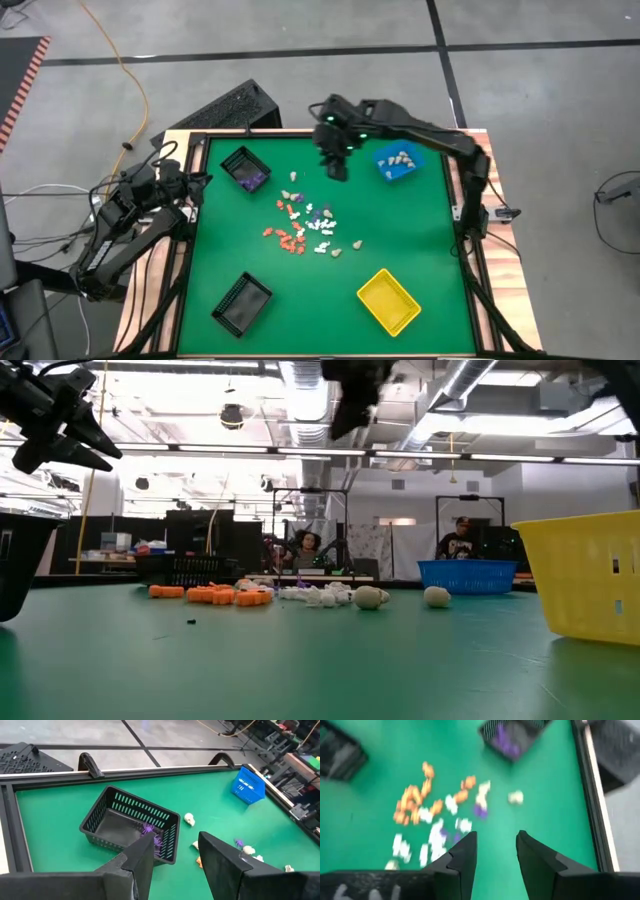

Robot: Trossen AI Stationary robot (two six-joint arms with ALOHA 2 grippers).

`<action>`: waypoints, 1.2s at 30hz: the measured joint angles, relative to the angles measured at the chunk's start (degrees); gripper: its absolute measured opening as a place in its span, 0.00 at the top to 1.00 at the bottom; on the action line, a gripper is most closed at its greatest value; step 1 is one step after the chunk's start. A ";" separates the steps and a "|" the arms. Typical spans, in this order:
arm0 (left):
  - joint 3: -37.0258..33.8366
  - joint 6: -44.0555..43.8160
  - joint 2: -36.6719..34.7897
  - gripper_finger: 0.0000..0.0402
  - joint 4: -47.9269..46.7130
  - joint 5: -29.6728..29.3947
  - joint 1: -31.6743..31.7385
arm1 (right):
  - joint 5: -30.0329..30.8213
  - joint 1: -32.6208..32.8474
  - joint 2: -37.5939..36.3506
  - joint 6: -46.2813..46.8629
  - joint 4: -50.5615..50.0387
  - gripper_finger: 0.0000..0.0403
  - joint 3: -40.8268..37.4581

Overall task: Sort Halloween decoration
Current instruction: Put the purple spider toy into the top black basket

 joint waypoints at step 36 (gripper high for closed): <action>0.00 -1.99 -0.01 0.64 -3.55 -0.08 -0.01 | 6.33 7.99 -0.61 0.48 63.99 0.41 -60.23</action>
